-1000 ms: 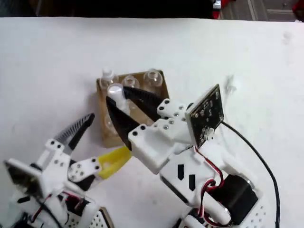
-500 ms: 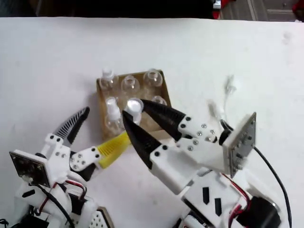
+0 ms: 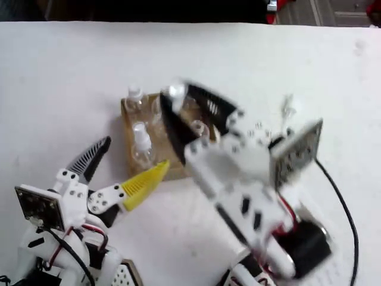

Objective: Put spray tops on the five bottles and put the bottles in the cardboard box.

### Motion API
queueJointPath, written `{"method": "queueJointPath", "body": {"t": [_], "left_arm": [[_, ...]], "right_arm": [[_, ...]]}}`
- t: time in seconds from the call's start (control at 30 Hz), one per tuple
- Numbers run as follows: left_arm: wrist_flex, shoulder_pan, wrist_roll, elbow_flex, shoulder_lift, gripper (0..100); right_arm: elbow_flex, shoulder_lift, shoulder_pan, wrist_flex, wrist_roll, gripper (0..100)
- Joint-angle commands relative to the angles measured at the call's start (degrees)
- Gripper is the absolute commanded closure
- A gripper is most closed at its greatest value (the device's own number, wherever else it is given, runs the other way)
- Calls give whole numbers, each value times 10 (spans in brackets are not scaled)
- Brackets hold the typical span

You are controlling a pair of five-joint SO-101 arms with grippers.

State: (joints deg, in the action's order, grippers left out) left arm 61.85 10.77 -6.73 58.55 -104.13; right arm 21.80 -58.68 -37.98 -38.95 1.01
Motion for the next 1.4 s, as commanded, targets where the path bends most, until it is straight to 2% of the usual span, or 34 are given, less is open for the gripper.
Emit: {"method": "queueJointPath", "body": {"t": [0.0, 0.23, 0.4, 0.57, 0.63, 1.13, 1.37], "left_arm": [[25, -76, 4, -20, 0, 604], [23, -261, -20, 14, 0, 605], [-11, -321, -91, 92, 0, 605], [-123, -346, -117, 185, 0, 605], [-144, -348, -127, 205, 0, 605], [-144, -345, -126, 211, 0, 605], [-143, -345, -125, 212, 0, 605]], "right_arm": [[-5, 80, 54, 70, 10, 982], [-5, 195, 86, 154, 4, 982], [-5, 248, 82, 206, 4, 982], [-5, 284, 86, 216, 4, 982], [-5, 291, 85, 216, 4, 982], [25, 300, 71, 217, 4, 982], [30, 361, 73, 254, 4, 982]]}}
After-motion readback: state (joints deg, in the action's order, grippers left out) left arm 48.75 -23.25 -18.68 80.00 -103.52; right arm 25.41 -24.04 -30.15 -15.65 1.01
